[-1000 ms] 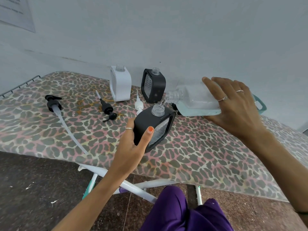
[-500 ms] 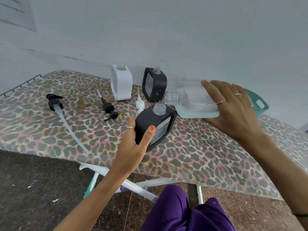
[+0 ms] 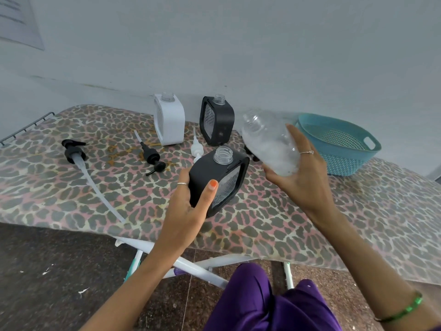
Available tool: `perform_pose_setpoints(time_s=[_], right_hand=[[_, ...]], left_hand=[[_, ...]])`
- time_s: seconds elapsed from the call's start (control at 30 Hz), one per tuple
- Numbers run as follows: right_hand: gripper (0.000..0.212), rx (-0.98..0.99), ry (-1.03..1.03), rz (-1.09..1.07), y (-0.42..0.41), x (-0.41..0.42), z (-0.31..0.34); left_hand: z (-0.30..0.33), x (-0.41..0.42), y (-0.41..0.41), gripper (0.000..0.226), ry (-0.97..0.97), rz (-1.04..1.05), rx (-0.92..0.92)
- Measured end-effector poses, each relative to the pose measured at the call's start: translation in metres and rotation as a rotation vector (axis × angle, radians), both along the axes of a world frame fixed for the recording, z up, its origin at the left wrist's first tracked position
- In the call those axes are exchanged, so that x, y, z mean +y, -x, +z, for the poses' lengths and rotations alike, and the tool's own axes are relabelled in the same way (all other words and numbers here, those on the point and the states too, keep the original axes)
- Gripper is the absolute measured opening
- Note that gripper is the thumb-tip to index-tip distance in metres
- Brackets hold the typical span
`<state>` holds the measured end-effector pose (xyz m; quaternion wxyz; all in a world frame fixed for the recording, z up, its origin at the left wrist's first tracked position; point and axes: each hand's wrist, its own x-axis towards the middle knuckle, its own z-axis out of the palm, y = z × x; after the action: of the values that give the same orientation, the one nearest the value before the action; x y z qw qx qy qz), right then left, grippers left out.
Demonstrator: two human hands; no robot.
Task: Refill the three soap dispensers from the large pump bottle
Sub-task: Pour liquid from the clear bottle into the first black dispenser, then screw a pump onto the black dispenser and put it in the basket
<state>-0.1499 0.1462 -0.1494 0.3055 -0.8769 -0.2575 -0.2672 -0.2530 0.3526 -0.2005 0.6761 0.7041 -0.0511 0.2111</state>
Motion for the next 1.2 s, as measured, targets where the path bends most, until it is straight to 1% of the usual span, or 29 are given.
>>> perform_pose_setpoints(time_s=[0.1,0.23,0.33,0.43,0.57,0.83,0.93,1.1,1.17,1.2], right_hand=[[0.083,0.064,-0.194,-0.070,-0.004,-0.003,-0.012],[0.078,0.091,-0.360,-0.144,-0.011,-0.014,-0.023],[0.073,0.149,-0.506,-0.148,-0.013,-0.019,-0.029],[0.069,0.166,-0.605,-0.140,-0.013,-0.025,-0.033],[0.076,0.229,-0.692,-0.088,-0.012,-0.030,-0.036],[0.088,0.275,-0.657,-0.072,0.010,-0.030,-0.040],[0.081,0.245,-0.642,-0.108,0.042,-0.034,-0.055],[0.064,0.099,-0.434,-0.003,0.086,-0.030,-0.066],[0.062,0.120,-0.344,0.074,0.089,-0.025,-0.065],[0.062,0.168,-0.314,0.104,0.088,-0.022,-0.064]], left_hand=[[-0.001,0.000,-0.001,0.030,-0.005,-0.011,0.005],[0.001,-0.001,-0.001,0.038,0.003,-0.020,0.004],[0.000,-0.001,-0.002,0.044,-0.005,0.003,-0.002],[-0.002,0.000,-0.004,0.048,-0.033,0.035,-0.003],[-0.002,0.001,-0.005,0.049,-0.067,0.071,0.015],[-0.001,-0.001,-0.003,0.052,-0.039,0.071,0.012],[-0.001,-0.002,-0.003,0.053,-0.033,0.097,-0.007],[0.000,-0.002,-0.003,0.048,-0.051,0.140,-0.037],[0.000,-0.001,-0.002,0.048,-0.040,0.114,-0.018],[0.000,0.000,-0.003,0.050,-0.031,0.091,-0.001]])
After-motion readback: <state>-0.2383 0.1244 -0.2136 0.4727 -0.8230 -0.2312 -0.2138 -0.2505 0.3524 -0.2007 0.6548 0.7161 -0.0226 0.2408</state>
